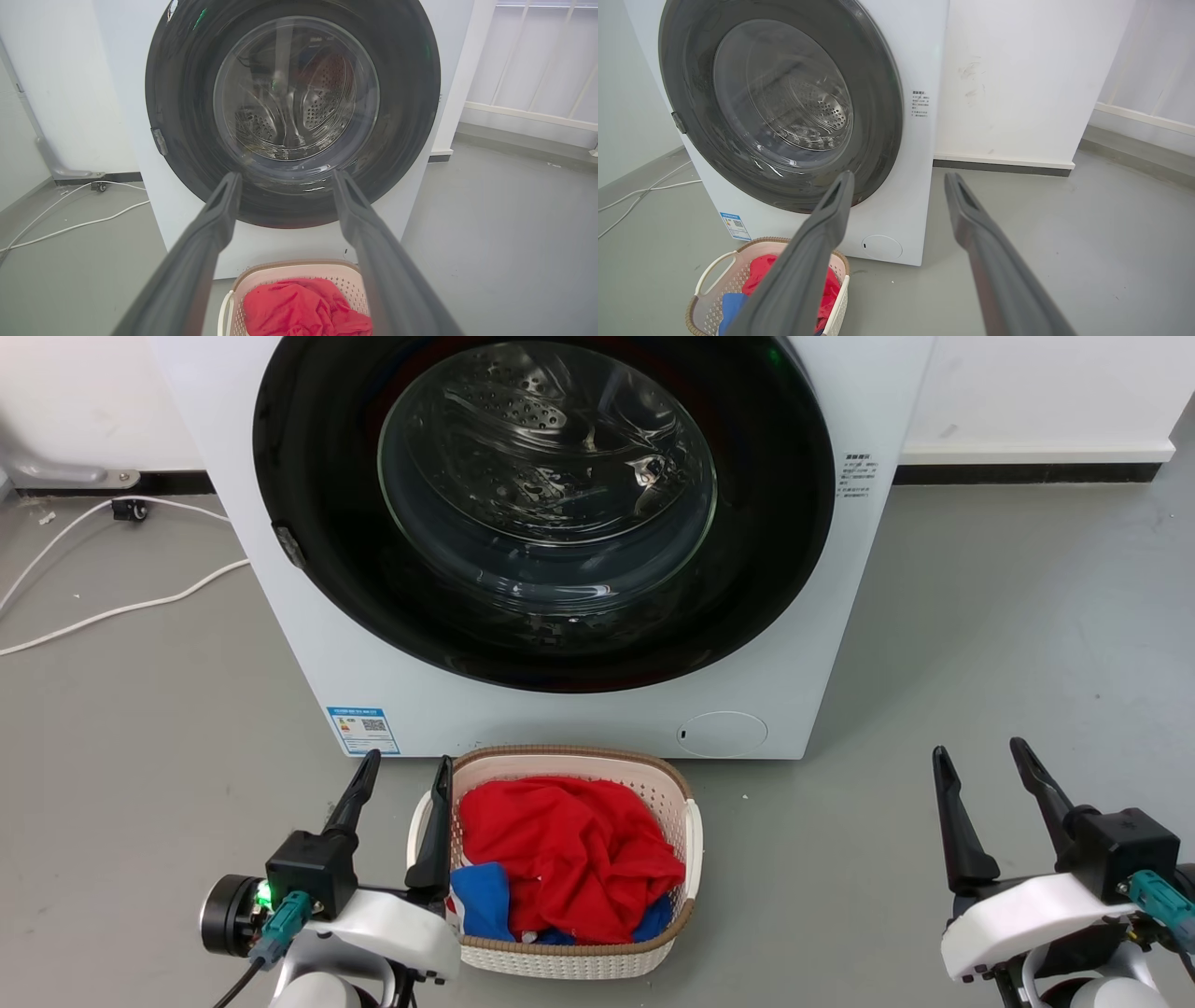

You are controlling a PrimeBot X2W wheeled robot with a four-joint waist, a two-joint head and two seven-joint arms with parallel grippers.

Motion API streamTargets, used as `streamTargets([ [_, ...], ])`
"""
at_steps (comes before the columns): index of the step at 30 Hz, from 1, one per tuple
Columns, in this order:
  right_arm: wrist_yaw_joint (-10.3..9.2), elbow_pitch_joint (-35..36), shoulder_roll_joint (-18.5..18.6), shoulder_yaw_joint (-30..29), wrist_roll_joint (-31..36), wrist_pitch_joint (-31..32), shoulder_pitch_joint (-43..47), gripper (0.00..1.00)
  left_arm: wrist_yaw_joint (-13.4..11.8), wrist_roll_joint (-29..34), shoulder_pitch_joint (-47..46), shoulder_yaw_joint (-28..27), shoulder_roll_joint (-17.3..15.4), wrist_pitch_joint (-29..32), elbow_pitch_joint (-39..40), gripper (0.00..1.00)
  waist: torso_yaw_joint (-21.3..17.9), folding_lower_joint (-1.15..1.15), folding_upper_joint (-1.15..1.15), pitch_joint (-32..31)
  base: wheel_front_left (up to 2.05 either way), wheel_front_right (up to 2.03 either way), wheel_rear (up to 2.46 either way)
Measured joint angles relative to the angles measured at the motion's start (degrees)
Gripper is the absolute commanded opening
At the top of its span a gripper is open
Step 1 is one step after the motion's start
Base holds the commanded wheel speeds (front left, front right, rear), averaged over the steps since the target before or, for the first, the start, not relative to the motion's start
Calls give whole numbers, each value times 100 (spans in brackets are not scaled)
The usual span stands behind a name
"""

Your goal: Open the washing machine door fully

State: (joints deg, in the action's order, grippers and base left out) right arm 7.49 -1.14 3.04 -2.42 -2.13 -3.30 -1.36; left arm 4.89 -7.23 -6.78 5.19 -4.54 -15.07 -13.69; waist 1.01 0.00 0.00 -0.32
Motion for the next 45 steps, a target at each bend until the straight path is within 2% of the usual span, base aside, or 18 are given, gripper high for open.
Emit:
streamTargets([
  [9,0,-55,-2,-49,-93,-30,-1,100,59,-34,0,-75,68,0,-63,100,-13,0,0,-2,0,0,0],
  [10,1,-65,-5,-81,-148,-29,-1,95,60,-34,0,-78,74,0,-65,100,-14,0,0,-3,0,0,0],
  [11,0,-79,-7,-121,-220,-27,-1,0,64,-34,1,-89,78,0,-68,100,-14,0,0,-3,0,0,0],
  [16,1,-248,-9,-392,-466,7,-47,0,65,-42,-1,-119,104,0,-65,100,2,0,0,32,0,0,0],
  [17,0,-459,-9,-679,-768,11,-246,0,64,-38,-14,-141,119,0,-41,100,11,0,0,87,0,0,0],
  [23,0,-1060,31,-1371,-1388,33,-995,0,10,-34,-168,-212,137,0,91,100,40,0,0,360,0,0,0],
  [28,0,-1612,223,-1895,-2235,96,-1824,0,-63,-32,-321,-214,151,0,237,100,94,0,0,679,0,0,0],
  [32,0,-2091,648,-2373,-2606,169,-2556,0,-130,-36,-494,-199,157,0,363,100,157,0,0,983,0,0,0],
  [35,0,-2474,823,-2604,-2896,244,-3169,0,-160,-46,-626,-175,163,0,446,100,199,0,0,1237,0,0,0],
  [41,0,-3053,1026,-2897,-3973,886,-4276,0,-260,-163,-865,45,163,0,571,100,303,1,0,1722,0,0,0],
  [45,0,-3377,1103,-3056,-4655,1677,-4809,0,-347,-261,-1029,189,163,0,657,100,379,0,0,2015,0,0,0],
])
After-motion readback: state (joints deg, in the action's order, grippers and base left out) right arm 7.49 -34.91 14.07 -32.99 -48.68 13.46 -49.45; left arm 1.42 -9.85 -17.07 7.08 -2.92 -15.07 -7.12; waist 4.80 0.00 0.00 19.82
